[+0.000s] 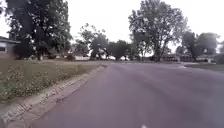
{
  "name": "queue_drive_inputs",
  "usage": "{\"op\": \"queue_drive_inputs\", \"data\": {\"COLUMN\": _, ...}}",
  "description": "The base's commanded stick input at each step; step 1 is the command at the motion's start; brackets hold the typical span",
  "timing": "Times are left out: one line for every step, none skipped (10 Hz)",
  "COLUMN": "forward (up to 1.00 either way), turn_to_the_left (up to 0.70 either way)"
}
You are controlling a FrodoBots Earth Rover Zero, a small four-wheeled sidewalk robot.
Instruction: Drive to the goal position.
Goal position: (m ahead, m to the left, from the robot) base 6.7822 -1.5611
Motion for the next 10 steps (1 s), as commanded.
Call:
{"op": "queue_drive_inputs", "data": {"forward": 1.0, "turn_to_the_left": 0.0}}
{"op": "queue_drive_inputs", "data": {"forward": 1.0, "turn_to_the_left": 0.0}}
{"op": "queue_drive_inputs", "data": {"forward": 1.0, "turn_to_the_left": 0.0}}
{"op": "queue_drive_inputs", "data": {"forward": 1.0, "turn_to_the_left": 0.0}}
{"op": "queue_drive_inputs", "data": {"forward": 1.0, "turn_to_the_left": 0.0}}
{"op": "queue_drive_inputs", "data": {"forward": 1.0, "turn_to_the_left": 0.0}}
{"op": "queue_drive_inputs", "data": {"forward": 1.0, "turn_to_the_left": 0.0}}
{"op": "queue_drive_inputs", "data": {"forward": 1.0, "turn_to_the_left": 0.0}}
{"op": "queue_drive_inputs", "data": {"forward": 1.0, "turn_to_the_left": 0.0}}
{"op": "queue_drive_inputs", "data": {"forward": 1.0, "turn_to_the_left": 0.0}}
